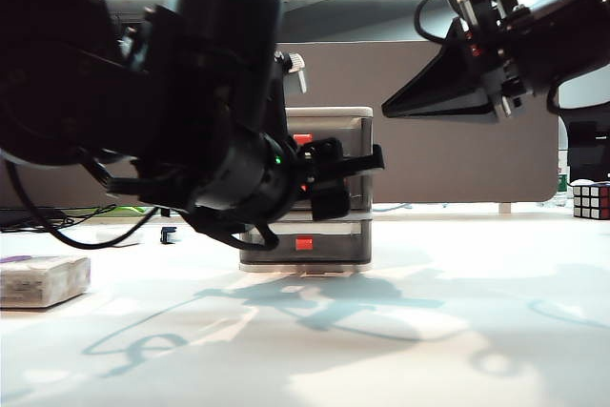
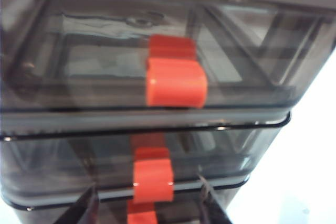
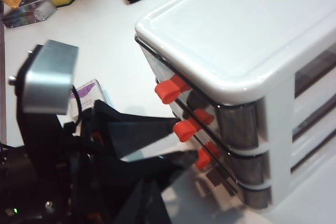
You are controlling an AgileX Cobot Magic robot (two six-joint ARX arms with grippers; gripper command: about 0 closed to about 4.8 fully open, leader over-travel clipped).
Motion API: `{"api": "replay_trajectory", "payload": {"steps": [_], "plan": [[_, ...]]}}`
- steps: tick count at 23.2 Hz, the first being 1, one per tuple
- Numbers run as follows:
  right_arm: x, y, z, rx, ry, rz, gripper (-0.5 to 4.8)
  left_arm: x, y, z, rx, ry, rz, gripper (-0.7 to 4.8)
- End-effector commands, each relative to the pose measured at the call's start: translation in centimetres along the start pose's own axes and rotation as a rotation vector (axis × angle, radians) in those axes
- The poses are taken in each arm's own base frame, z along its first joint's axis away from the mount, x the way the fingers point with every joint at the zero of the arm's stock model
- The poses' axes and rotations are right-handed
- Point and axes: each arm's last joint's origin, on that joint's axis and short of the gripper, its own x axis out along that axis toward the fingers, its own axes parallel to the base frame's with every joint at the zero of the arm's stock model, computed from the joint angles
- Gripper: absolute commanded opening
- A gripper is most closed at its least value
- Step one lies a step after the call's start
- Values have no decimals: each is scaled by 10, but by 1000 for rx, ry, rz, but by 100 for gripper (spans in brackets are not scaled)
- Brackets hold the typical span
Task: Open the second layer of the drawer on the table, pick up a pack of napkins on the table and put it in, and finally close the drawer.
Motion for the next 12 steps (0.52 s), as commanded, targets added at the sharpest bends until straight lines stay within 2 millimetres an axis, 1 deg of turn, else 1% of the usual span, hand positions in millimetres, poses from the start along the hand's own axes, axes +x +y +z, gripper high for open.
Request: {"api": "replay_trajectory", "payload": {"steps": [1,12], "plan": [[6,-4,4,-18,-13,29,-5,3,-7,6,-29,-37,24,237],[8,-6,11,-41,-37,31,-5,6,-7,8,-36,-52,49,237]]}}
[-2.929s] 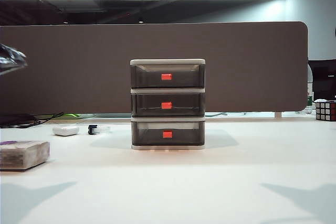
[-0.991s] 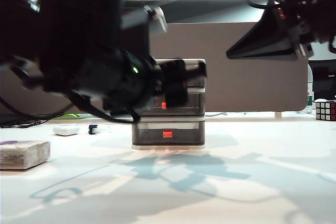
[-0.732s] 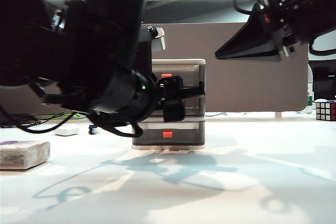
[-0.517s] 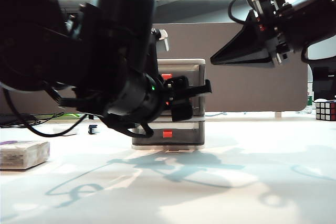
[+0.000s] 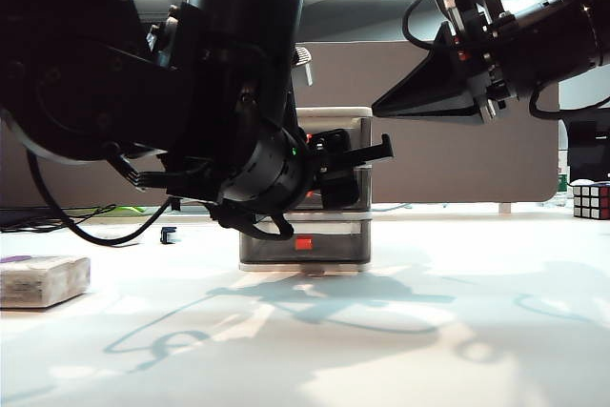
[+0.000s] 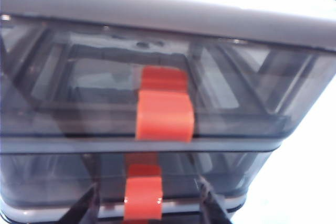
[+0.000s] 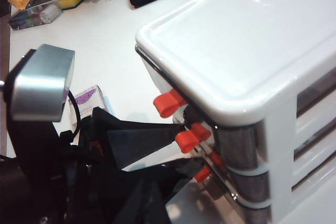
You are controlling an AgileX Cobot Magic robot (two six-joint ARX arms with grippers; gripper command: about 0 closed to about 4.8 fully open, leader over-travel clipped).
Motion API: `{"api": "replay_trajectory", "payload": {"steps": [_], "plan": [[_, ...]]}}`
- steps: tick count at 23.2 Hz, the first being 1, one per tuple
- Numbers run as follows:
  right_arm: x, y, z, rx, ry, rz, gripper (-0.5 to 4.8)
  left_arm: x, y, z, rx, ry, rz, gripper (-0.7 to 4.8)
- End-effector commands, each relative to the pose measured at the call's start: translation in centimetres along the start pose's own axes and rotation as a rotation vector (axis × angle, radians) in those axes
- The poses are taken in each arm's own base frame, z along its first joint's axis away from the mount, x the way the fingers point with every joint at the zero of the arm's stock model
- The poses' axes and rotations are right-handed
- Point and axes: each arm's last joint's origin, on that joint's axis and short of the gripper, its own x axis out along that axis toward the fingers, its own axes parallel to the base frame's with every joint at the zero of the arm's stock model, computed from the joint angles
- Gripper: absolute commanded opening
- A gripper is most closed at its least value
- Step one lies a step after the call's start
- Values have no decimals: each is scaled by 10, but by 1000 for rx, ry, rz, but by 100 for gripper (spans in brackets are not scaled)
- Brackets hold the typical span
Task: Open the second layer of the drawer on the table, pick up a pack of napkins on the table and put it in, and finally close the drawer.
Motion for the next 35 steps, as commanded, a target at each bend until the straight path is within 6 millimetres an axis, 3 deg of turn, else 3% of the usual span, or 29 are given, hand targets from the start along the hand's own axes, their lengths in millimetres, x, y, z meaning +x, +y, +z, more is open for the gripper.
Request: {"api": "replay_trajectory", "payload": {"steps": [1,20,23,35], "plan": [[0,1,5,-28,-25,7,-5,1,1,2,-13,-15,9,237],[0,1,6,-37,-34,9,-5,7,7,1,-2,-13,25,203],[0,1,6,-37,-34,9,-5,9,4,2,-2,-7,3,170],[0,1,6,-36,-33,10,-5,16,2,6,50,17,3,170]]}}
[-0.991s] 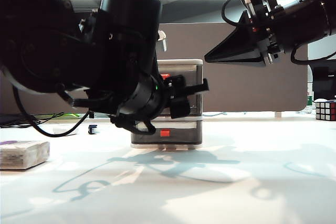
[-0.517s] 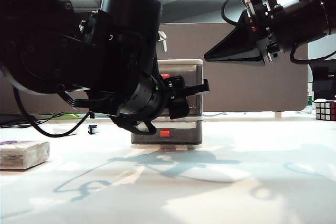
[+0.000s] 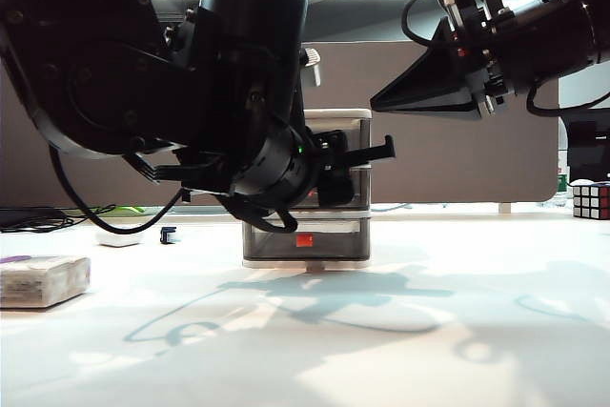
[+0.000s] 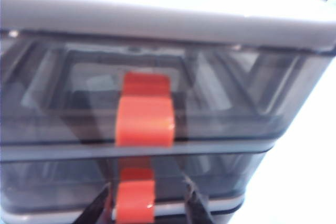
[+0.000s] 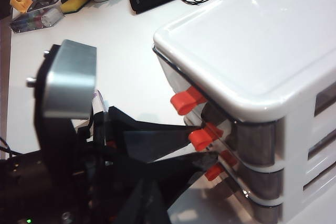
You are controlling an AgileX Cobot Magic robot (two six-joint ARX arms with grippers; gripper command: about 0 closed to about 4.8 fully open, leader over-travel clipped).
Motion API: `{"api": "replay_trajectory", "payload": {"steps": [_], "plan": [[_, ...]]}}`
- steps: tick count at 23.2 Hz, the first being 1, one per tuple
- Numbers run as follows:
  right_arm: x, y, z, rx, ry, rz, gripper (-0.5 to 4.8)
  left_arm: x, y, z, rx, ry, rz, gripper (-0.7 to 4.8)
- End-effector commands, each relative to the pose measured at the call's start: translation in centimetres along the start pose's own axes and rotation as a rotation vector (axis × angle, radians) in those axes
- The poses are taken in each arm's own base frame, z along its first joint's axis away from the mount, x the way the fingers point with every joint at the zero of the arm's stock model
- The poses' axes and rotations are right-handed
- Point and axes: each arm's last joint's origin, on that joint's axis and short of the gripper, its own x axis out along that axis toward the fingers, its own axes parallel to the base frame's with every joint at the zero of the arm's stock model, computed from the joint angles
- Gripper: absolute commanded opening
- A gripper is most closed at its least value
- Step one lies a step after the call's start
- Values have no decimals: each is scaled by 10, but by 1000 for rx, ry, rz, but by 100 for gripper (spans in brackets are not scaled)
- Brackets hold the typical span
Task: Open the second layer of the drawer on the table, pick up a pack of napkins on the table and put it in, and finally close the drawer.
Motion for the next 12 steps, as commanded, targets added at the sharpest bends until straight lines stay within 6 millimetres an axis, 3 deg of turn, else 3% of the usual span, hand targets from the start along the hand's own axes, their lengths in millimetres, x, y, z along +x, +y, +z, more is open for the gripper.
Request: {"api": "replay_trajectory", "payload": {"steps": [1,12], "plan": [[0,1,4,-20,-17,7,-5,2,2,1,7,9,10,170],[0,1,4,-21,-17,6,-5,7,7,-2,-1,5,26,170]]}}
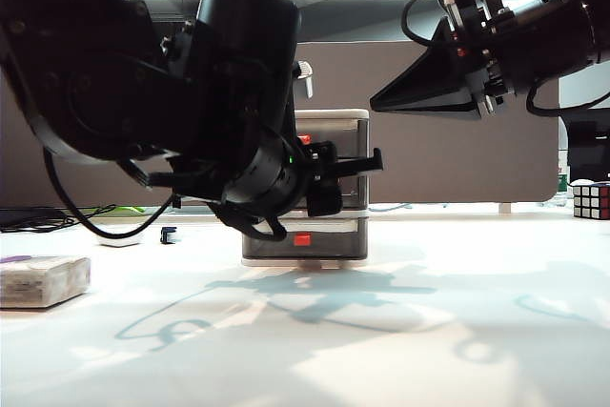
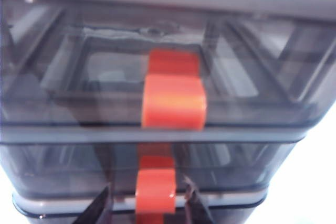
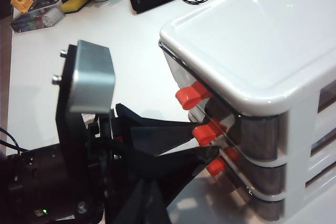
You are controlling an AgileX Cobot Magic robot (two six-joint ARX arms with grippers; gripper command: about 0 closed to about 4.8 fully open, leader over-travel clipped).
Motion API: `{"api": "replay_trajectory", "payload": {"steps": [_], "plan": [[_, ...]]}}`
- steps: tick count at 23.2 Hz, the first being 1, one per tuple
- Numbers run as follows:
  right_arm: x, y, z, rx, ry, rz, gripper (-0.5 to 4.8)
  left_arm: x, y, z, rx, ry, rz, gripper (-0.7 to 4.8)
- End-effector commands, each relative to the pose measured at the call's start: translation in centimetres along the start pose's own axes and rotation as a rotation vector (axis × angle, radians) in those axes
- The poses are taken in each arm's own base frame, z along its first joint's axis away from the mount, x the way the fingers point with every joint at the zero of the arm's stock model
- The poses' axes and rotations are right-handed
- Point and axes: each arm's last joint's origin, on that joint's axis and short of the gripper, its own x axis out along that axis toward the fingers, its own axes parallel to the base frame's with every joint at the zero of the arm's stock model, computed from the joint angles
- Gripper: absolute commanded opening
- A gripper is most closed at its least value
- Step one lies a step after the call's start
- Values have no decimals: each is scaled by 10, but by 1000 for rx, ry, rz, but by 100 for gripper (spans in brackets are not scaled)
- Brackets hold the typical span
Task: Open the second layer of the drawer on the table, pick up a pack of napkins on the table and put it in, and finally close the drawer.
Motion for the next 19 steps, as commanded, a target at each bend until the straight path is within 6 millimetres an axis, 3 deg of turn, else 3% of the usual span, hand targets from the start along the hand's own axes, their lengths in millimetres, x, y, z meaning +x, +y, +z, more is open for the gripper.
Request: {"api": "replay_trajectory", "payload": {"steps": [1,19], "plan": [[0,1,4,-21,-18,6,-5,1,-1,2,-15,-15,-3,170],[0,1,4,-21,-18,5,-5,1,-2,6,-40,-48,-11,168]]}}
